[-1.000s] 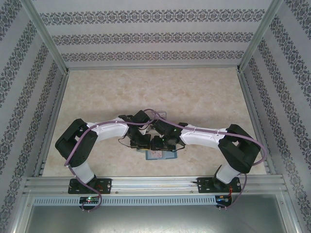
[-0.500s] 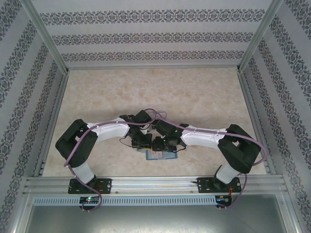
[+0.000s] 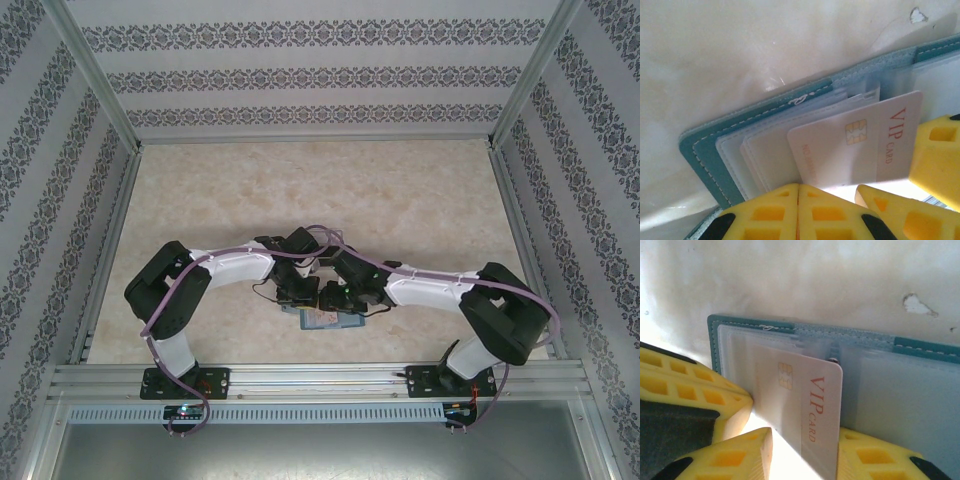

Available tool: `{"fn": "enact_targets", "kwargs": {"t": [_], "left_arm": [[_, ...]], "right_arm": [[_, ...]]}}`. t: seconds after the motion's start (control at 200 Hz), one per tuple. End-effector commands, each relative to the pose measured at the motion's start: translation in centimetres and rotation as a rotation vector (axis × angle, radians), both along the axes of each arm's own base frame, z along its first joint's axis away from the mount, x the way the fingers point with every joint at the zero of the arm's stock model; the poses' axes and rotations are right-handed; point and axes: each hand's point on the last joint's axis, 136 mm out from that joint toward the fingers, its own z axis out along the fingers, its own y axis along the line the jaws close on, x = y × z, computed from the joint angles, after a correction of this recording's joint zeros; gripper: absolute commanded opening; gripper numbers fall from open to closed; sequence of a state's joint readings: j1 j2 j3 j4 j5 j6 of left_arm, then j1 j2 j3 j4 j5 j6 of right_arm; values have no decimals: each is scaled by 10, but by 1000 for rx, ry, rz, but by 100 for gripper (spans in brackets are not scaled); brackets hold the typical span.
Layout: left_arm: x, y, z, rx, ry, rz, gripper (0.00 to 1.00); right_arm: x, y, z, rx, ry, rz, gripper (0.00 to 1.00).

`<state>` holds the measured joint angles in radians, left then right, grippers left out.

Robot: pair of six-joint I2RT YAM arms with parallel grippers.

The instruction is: Take the credit cards out of the card holder

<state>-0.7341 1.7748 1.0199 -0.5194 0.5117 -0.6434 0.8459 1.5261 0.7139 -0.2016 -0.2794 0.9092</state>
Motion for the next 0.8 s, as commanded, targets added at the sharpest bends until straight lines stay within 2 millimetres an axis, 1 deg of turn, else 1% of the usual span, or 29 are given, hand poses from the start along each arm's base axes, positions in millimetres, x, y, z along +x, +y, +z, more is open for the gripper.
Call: {"fn": "enact_targets", "kwargs": {"t": [0.0, 0.235, 0.31, 0.54, 0.62, 0.794], "left_arm": [[-14, 17, -17, 108, 31, -41, 9], [-15, 22, -17, 130, 22, -43, 9], [-14, 22, -15, 132, 14, -42, 9], [-12, 24, -10, 137, 1, -43, 9], [-13, 26, -8, 142, -5, -45, 9], [-12, 32, -4, 161, -24, -45, 9]], "right_arm": [[2, 8, 14, 97, -12, -15, 34], [3, -1, 22, 129, -30, -46, 25], [3, -3, 21, 134, -24, -46, 21], [2, -10, 16, 106, -18, -53, 13], [2, -15, 14, 84, -20, -56, 12], [-1, -31, 8, 9, -19, -70, 11]]}}
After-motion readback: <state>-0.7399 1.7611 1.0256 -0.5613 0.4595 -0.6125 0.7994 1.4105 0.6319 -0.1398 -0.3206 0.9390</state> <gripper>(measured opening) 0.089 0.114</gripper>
